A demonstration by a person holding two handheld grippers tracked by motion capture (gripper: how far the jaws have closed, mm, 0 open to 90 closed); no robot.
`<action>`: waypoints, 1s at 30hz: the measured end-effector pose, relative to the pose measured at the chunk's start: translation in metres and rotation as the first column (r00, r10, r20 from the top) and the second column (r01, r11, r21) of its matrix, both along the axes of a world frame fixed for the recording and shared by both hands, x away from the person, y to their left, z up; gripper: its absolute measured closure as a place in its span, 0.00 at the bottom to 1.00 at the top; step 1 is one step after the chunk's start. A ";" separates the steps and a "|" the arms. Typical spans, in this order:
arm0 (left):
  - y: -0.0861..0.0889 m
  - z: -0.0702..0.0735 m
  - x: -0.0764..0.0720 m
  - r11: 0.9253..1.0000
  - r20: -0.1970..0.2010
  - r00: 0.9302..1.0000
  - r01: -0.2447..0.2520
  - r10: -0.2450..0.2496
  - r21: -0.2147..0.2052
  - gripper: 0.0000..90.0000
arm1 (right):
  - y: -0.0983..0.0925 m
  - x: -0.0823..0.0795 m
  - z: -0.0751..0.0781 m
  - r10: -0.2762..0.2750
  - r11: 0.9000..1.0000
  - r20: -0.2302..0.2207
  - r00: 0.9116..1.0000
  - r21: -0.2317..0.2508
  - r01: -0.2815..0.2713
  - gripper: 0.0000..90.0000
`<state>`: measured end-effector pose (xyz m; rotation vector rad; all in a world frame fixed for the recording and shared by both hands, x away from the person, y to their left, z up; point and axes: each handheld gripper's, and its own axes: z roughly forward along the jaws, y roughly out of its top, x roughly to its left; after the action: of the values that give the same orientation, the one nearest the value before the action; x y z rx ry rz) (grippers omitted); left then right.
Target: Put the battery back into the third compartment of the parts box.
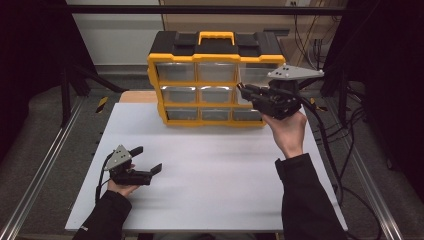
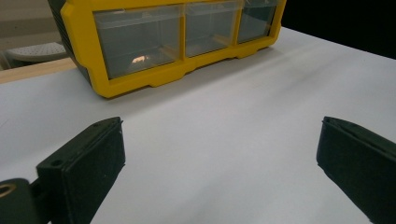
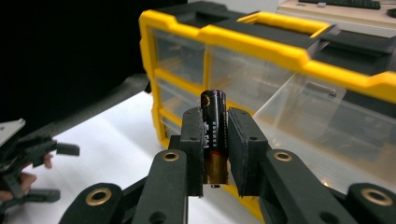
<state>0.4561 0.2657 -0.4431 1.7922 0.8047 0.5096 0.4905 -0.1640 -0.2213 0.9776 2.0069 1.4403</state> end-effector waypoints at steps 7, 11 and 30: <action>0.000 0.000 0.000 1.000 -0.002 1.000 0.001 -0.001 0.001 0.01 | -0.008 0.021 0.009 -0.064 0.998 -0.010 0.998 -0.005 0.064 0.86; 0.000 0.000 0.000 1.000 -0.002 1.000 0.000 0.000 0.000 0.01 | -0.012 0.034 0.012 -0.094 0.996 -0.018 0.995 -0.005 0.093 0.86; 0.000 0.000 0.000 1.000 -0.001 1.000 0.000 0.000 -0.006 0.01 | -0.003 0.073 -0.002 -0.192 0.981 -0.073 0.979 -0.042 0.189 0.86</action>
<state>0.4566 0.2662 -0.4433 1.7874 0.8057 0.5060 0.5633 -0.1672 -0.2235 1.1917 1.9255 1.2784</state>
